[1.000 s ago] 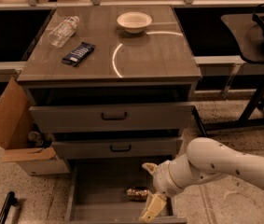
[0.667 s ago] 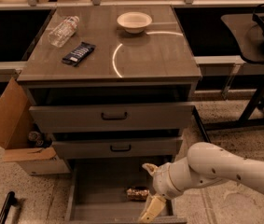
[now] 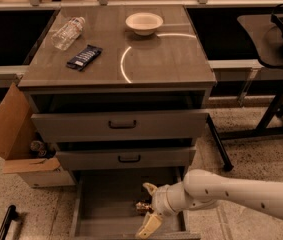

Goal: Pick orange can from bottom drawer and place on counter

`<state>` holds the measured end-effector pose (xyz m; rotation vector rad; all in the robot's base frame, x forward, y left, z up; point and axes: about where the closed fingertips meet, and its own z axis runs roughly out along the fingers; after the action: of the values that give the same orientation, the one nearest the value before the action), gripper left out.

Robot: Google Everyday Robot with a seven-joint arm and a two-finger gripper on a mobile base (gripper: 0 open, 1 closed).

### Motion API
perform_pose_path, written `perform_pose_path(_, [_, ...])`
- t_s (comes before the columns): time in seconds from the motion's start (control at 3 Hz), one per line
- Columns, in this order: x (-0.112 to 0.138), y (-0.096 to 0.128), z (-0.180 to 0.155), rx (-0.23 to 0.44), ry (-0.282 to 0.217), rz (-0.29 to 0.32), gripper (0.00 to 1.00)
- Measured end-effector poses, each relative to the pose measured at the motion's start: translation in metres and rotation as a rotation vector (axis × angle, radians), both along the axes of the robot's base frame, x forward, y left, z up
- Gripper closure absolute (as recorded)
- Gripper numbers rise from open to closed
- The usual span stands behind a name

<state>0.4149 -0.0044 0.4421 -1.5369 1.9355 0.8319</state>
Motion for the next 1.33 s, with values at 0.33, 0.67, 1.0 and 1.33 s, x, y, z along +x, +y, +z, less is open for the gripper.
perform_pose_path(0.33, [0.014, 0.012, -0.059, 0.056, 0.039, 0.004, 0.00])
perform_pose_path(0.67, [0.008, 0.022, -0.089, 0.095, 0.091, -0.012, 0.00])
perform_pose_path(1.0, [0.008, 0.022, -0.089, 0.095, 0.091, -0.012, 0.00])
perform_pose_path(1.33, [0.022, 0.003, -0.109, 0.062, 0.059, -0.003, 0.00])
